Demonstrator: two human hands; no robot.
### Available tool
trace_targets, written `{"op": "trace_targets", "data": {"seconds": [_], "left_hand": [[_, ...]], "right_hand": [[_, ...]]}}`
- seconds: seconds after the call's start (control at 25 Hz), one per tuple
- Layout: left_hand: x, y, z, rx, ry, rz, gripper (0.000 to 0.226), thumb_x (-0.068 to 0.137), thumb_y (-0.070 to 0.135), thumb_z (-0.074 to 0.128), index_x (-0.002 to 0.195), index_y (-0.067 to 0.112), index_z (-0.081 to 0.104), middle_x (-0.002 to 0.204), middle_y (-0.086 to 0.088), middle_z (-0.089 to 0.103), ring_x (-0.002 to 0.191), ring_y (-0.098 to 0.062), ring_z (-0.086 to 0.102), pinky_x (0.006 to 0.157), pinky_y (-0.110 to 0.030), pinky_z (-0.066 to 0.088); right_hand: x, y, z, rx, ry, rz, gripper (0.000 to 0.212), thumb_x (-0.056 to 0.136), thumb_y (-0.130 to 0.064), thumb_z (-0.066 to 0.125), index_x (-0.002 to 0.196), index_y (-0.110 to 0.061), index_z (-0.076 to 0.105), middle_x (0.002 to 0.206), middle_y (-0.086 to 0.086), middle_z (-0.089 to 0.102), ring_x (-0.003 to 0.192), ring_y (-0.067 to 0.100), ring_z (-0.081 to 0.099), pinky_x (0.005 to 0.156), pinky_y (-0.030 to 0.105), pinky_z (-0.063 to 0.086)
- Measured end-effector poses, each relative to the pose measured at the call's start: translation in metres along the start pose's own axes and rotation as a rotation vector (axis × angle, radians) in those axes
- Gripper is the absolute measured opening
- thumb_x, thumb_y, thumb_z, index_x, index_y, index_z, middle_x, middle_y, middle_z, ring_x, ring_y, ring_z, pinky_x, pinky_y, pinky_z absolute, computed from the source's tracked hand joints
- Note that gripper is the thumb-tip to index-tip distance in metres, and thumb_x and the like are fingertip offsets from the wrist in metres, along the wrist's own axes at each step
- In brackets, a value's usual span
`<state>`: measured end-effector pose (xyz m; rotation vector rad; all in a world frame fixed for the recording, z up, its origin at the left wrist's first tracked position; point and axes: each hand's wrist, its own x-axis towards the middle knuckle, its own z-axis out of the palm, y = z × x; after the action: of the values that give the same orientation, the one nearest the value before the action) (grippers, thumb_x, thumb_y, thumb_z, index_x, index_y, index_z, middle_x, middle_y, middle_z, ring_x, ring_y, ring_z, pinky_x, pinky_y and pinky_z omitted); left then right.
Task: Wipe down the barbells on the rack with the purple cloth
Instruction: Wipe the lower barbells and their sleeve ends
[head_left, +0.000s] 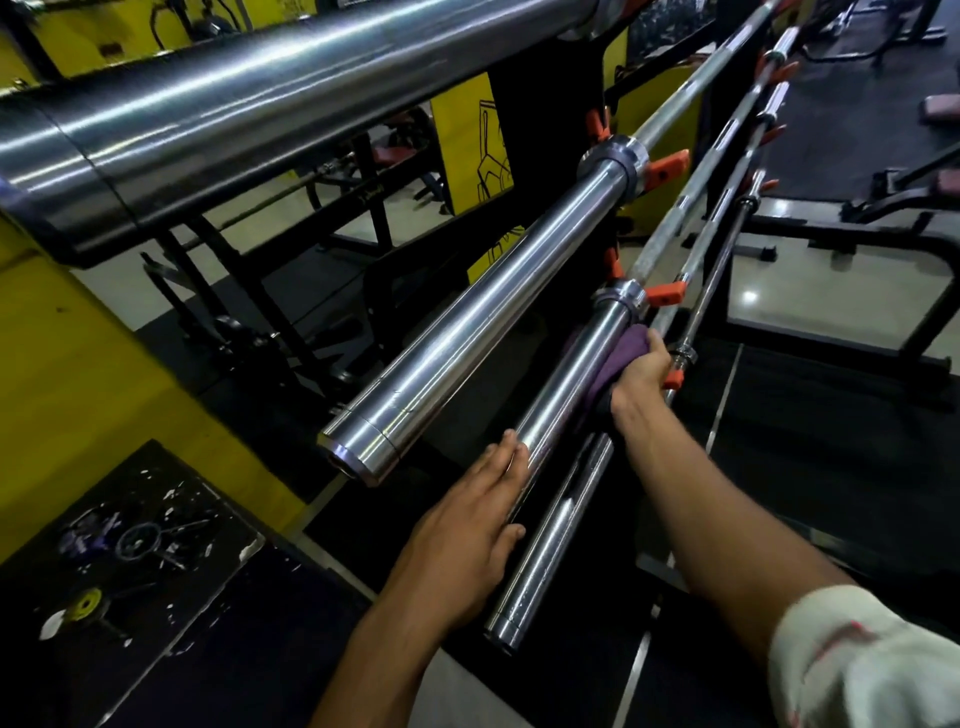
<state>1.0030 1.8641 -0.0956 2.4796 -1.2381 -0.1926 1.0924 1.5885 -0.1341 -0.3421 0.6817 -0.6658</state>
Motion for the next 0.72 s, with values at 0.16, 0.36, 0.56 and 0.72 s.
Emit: {"op": "trace_targets", "data": {"seconds": [0.16, 0.36, 0.56, 0.72], "left_hand": [[0.001, 0.0, 0.001, -0.012, 0.015, 0.007, 0.08, 0.103, 0.029, 0.051, 0.155, 0.044, -0.009, 0.158, 0.034, -0.017, 0.144, 0.015, -0.011, 0.115, -0.014, 0.012], [0.003, -0.005, 0.004, 0.005, 0.024, 0.022, 0.079, 0.102, 0.027, 0.053, 0.158, 0.038, -0.001, 0.161, 0.03, -0.012, 0.147, 0.012, -0.007, 0.118, -0.015, 0.014], [0.002, -0.003, 0.004, 0.007, 0.021, 0.019, 0.079, 0.102, 0.026, 0.053, 0.158, 0.037, -0.001, 0.162, 0.028, -0.011, 0.147, 0.011, -0.008, 0.117, -0.012, 0.008], [0.001, -0.005, 0.005, -0.015, 0.026, 0.016, 0.079, 0.102, 0.025, 0.054, 0.159, 0.036, 0.0, 0.163, 0.026, -0.011, 0.148, 0.009, -0.008, 0.121, -0.019, 0.014]], "right_hand": [[0.015, 0.012, -0.007, -0.082, -0.034, -0.03, 0.063, 0.106, -0.035, 0.038, 0.045, -0.023, 0.05, 0.041, -0.008, 0.05, 0.041, 0.011, 0.051, 0.034, 0.016, 0.035], [-0.053, 0.047, -0.029, -0.1, -0.096, 0.132, 0.041, 0.109, -0.029, 0.031, 0.083, -0.017, 0.059, 0.056, -0.003, 0.068, 0.054, 0.011, 0.066, 0.05, 0.018, 0.052], [-0.045, 0.037, -0.019, -0.046, -0.087, 0.093, 0.041, 0.108, -0.025, 0.029, 0.081, -0.013, 0.057, 0.052, -0.001, 0.067, 0.047, 0.011, 0.065, 0.044, 0.016, 0.049], [0.003, 0.007, 0.004, -0.001, 0.014, -0.052, 0.038, 0.106, -0.023, 0.033, 0.072, -0.018, 0.048, 0.048, -0.005, 0.062, 0.057, 0.014, 0.061, 0.048, 0.018, 0.046]]}}
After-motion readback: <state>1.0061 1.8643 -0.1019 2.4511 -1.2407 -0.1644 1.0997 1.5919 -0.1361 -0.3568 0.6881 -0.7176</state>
